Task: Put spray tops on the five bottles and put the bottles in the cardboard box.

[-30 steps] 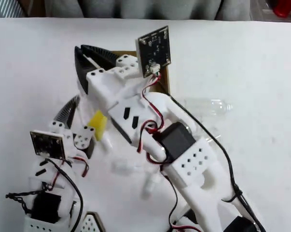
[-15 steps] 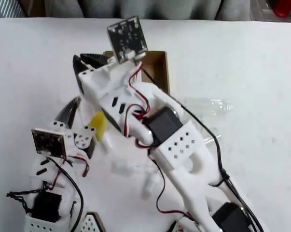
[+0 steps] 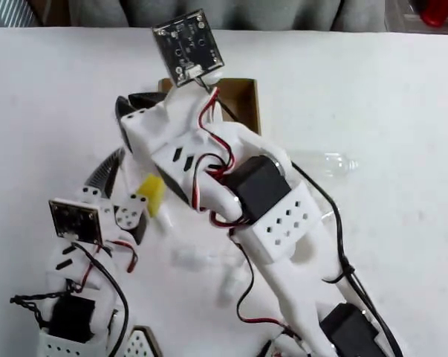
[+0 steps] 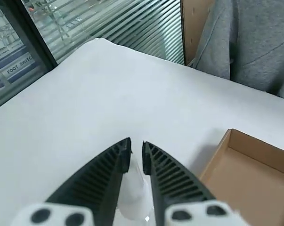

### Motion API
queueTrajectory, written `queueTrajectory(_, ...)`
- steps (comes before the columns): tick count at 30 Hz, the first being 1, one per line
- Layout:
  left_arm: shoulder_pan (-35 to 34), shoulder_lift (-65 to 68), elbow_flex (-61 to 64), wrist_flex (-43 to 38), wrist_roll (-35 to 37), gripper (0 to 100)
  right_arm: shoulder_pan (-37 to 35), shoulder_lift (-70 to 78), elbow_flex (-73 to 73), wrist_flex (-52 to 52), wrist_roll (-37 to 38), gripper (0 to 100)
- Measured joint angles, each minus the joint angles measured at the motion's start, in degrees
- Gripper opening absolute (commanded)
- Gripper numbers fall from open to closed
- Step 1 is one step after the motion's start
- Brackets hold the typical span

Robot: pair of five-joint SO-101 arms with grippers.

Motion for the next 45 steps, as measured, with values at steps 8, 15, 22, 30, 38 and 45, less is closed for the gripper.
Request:
queueTrajectory(8, 0.0, 0.0, 0.0, 0.0, 0.0, 3, 0.0, -1.8, 0.1, 0.6, 0.2, 1.5)
queueTrajectory(15, -0.2, 0.0, -0.1, -0.2, 0.0, 3, 0.0, -7.6, 0.1, 11.3, 12.0, 1.5)
queueTrajectory(22, -0.2, -0.1, -0.1, -0.5, 0.0, 3, -0.1, -13.6, 1.8, 31.8, 20.0, 1.5)
queueTrajectory(30, -0.3, -0.1, -0.1, -0.5, 0.0, 3, -0.2, -26.9, 18.8, 34.0, 18.3, 1.5)
queueTrajectory(38, -0.3, -0.1, -0.1, -1.5, 0.3, 3, -0.1, -38.9, 47.8, 15.8, 18.3, 1.5)
queueTrajectory(45, -0.3, -0.1, -0.1, -2.6, 1.9, 3, -0.1, -49.8, 63.6, 3.2, 18.3, 1.5)
